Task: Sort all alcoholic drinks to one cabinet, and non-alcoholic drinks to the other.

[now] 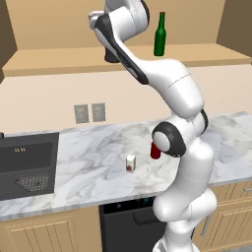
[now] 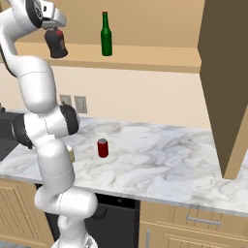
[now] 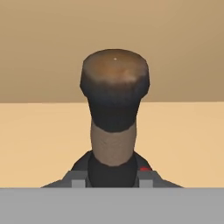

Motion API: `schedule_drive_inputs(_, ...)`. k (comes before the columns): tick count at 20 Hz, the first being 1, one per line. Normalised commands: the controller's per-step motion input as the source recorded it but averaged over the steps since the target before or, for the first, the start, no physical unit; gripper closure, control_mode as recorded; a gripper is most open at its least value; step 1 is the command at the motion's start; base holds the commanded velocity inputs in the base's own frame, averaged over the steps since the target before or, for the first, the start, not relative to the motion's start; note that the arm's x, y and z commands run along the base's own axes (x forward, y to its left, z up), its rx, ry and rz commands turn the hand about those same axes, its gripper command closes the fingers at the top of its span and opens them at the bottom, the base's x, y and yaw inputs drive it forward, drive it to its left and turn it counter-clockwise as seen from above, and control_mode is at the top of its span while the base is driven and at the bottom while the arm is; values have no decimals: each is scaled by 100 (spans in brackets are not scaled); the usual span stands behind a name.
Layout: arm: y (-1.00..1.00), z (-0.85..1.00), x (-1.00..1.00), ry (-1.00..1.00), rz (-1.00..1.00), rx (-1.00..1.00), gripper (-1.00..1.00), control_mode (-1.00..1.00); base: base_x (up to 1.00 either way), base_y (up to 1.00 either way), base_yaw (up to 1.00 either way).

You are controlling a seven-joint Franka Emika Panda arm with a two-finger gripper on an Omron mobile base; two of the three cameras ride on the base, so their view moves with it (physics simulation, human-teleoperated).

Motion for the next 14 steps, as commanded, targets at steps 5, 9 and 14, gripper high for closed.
schedule_drive_inputs(5,-3,-3,26,0,-2,0,100,-100,0,0,0)
schedule_drive_inputs(9,-1,-4,27,0,-2,0,100,-100,0,0,0)
schedule_drive_inputs(14,0,-5,25,0,-2,0,100,-100,0,0,0)
